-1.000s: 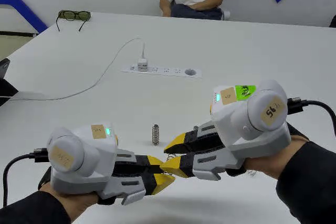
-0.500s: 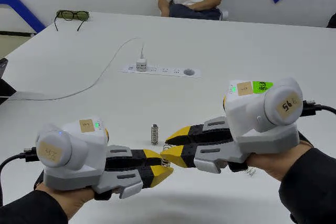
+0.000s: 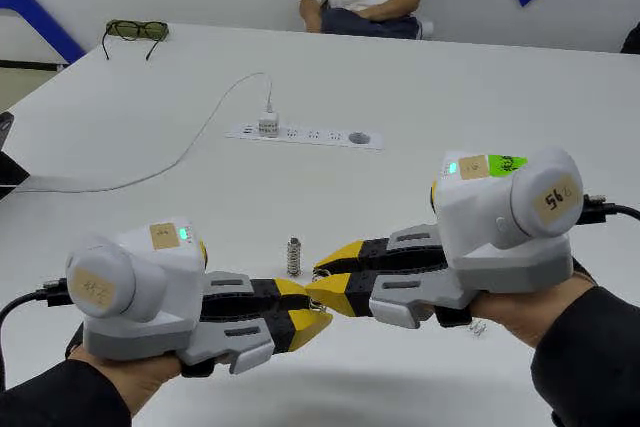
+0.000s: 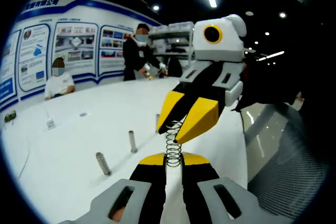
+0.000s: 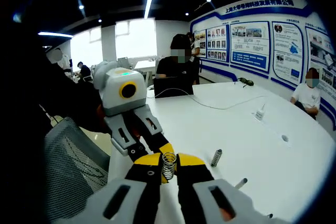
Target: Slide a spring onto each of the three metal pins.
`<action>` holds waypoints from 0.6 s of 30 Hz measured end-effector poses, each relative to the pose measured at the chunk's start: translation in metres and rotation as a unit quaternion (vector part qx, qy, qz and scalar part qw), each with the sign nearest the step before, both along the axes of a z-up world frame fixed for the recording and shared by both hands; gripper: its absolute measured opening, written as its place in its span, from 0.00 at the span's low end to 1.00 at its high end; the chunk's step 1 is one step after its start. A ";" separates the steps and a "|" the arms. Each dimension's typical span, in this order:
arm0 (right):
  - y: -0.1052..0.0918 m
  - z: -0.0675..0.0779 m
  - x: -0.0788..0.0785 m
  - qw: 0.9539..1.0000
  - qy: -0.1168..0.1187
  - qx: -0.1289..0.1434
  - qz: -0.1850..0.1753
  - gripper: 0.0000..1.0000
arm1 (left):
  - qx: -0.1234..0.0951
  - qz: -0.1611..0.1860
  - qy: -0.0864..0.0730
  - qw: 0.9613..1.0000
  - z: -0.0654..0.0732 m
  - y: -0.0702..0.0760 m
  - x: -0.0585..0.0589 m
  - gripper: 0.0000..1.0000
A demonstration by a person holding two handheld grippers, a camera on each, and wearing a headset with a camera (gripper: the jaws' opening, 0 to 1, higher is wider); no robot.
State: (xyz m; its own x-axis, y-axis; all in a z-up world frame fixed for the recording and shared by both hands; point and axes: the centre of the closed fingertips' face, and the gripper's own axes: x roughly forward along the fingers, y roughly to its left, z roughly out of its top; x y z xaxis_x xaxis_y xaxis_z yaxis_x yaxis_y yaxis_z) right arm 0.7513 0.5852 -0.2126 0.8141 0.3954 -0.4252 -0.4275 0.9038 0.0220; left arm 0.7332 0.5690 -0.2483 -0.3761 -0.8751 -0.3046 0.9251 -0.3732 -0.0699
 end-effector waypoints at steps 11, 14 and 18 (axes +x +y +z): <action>-0.001 0.000 0.000 1.000 -0.004 -0.015 0.003 0.11 | -0.005 -0.002 -0.026 1.000 -0.001 -0.002 -0.003 0.11; -0.002 0.001 0.001 1.000 -0.006 -0.015 0.001 0.11 | -0.005 -0.002 -0.030 1.000 0.000 -0.002 -0.002 0.14; -0.004 0.003 0.002 1.000 -0.009 -0.017 0.000 0.11 | -0.003 0.002 -0.028 1.000 -0.001 -0.002 -0.001 0.19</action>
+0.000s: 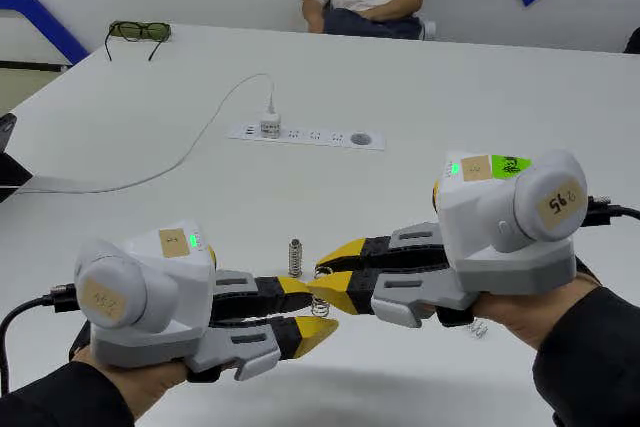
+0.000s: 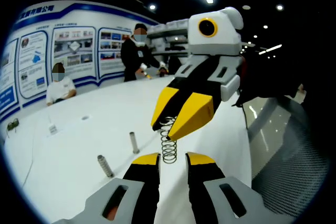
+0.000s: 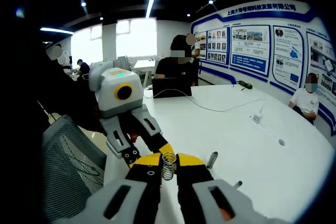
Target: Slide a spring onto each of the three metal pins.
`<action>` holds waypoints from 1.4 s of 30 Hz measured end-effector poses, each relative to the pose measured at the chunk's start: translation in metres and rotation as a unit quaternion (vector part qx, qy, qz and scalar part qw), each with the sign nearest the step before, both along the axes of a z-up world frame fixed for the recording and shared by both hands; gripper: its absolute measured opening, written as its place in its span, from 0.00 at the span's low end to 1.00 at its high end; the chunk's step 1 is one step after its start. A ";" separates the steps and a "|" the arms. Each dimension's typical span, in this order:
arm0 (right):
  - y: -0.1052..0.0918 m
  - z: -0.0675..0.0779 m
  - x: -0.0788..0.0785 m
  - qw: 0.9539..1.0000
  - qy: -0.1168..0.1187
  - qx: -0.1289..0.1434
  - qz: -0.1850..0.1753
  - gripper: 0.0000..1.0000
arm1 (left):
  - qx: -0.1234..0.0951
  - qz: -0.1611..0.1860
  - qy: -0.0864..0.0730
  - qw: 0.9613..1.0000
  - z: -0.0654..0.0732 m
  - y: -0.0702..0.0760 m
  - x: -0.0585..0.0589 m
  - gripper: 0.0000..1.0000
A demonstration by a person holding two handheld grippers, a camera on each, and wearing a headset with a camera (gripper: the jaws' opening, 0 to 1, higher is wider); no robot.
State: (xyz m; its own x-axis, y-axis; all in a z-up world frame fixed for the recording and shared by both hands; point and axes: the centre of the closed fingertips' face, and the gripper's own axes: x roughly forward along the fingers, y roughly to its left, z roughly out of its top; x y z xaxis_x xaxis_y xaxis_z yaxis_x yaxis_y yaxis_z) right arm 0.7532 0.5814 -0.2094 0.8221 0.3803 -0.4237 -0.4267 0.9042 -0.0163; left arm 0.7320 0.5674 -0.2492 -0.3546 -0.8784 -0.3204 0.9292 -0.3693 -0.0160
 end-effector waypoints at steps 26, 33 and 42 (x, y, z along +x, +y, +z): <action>-0.030 0.008 0.000 0.999 -0.008 -0.019 -0.038 0.11 | 0.011 0.031 0.018 0.999 -0.011 0.008 0.010 0.46; -0.042 0.012 0.001 0.998 -0.015 -0.024 -0.053 0.11 | 0.011 0.045 0.023 0.999 -0.012 0.010 0.017 0.50; -0.056 0.014 0.001 0.997 -0.020 -0.032 -0.073 0.11 | 0.010 0.054 0.026 0.998 -0.012 0.012 0.019 0.52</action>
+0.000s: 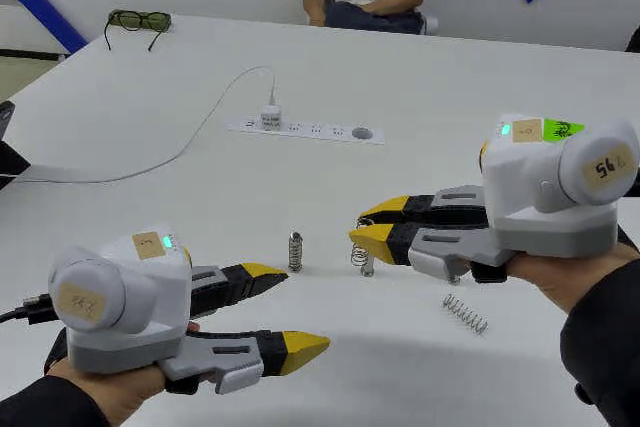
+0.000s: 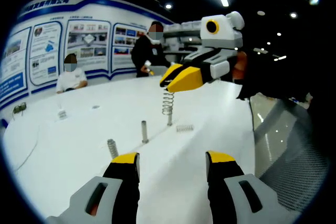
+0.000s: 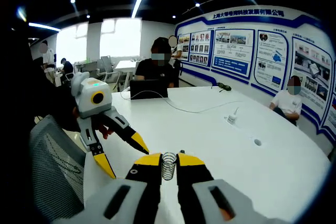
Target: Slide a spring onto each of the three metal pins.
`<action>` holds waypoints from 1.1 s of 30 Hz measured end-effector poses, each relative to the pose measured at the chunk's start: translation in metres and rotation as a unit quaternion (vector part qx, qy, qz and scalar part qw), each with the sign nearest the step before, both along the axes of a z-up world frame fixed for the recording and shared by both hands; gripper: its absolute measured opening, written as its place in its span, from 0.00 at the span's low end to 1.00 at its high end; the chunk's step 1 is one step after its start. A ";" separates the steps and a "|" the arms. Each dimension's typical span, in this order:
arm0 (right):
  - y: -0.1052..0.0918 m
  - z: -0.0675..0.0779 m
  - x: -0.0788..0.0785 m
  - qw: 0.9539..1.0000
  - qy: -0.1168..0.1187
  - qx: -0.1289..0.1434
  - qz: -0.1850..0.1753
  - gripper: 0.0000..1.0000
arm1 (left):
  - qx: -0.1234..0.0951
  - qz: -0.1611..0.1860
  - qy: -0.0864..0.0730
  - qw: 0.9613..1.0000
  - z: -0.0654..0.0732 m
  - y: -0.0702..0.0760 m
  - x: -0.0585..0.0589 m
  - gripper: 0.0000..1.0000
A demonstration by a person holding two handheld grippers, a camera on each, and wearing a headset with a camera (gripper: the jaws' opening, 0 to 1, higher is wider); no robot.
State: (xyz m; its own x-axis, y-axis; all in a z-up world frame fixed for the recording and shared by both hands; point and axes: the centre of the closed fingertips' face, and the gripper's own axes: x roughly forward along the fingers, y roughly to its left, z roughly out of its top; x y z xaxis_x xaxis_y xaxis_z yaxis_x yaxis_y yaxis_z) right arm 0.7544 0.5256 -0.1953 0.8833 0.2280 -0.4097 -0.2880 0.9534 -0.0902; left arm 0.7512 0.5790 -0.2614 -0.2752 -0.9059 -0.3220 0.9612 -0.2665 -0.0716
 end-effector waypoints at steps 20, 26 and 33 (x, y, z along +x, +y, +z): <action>-0.032 0.001 0.016 0.999 -0.014 -0.026 -0.046 0.11 | 0.002 0.001 0.002 1.000 -0.001 0.001 -0.002 0.53; -0.042 -0.001 0.021 0.997 -0.013 -0.040 -0.057 0.11 | 0.002 0.001 0.002 1.000 -0.001 0.001 -0.002 0.53; -0.053 -0.013 0.024 0.996 -0.004 -0.041 -0.074 0.11 | 0.004 0.001 0.002 1.000 -0.002 0.001 -0.002 0.53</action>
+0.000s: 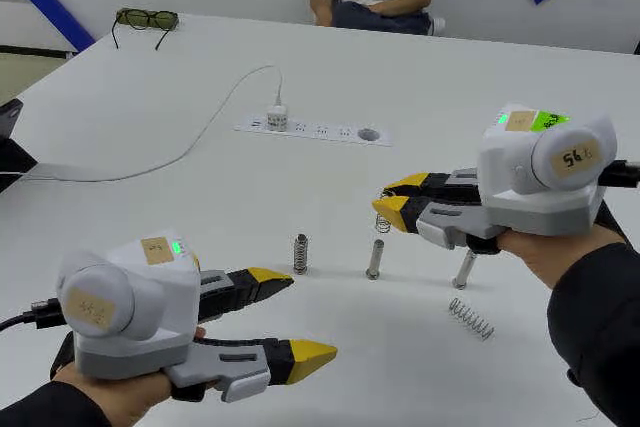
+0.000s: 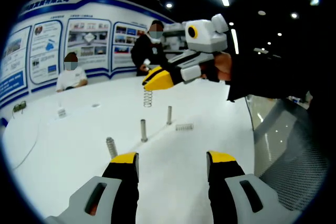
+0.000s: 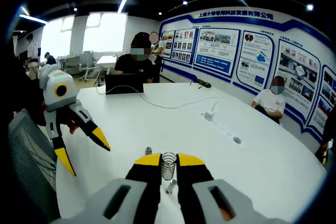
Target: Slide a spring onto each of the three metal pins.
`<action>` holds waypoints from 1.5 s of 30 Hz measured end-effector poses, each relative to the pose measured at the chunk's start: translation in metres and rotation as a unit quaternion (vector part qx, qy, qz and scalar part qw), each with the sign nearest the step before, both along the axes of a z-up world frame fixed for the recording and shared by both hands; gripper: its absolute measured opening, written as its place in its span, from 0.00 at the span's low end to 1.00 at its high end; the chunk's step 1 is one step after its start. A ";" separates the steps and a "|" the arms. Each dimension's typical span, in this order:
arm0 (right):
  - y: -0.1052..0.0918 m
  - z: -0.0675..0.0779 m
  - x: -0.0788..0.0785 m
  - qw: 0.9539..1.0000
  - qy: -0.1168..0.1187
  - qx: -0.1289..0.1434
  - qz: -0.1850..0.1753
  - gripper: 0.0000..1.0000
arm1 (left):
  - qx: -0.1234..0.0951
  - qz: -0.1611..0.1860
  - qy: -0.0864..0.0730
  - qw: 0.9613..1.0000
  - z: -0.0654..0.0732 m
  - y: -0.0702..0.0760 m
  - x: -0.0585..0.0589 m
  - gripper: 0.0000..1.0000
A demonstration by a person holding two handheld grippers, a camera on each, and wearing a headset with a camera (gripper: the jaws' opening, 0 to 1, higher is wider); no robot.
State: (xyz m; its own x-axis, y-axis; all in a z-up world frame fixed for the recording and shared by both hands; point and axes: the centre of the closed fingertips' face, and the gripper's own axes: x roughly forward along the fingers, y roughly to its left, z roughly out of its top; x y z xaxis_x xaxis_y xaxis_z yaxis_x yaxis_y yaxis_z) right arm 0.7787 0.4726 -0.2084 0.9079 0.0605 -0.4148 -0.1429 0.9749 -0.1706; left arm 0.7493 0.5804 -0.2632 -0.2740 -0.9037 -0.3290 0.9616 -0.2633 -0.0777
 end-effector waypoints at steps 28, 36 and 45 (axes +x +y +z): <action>-0.021 -0.036 0.010 0.999 0.015 0.031 -0.027 0.11 | 0.008 0.005 0.006 1.000 -0.007 0.000 0.002 0.52; -0.024 -0.042 0.011 0.999 0.017 0.037 -0.029 0.11 | 0.010 0.006 0.008 1.000 -0.009 0.000 0.004 0.52; -0.023 -0.046 0.011 0.999 0.019 0.038 -0.030 0.11 | 0.012 0.005 0.008 1.000 -0.010 0.001 0.004 0.51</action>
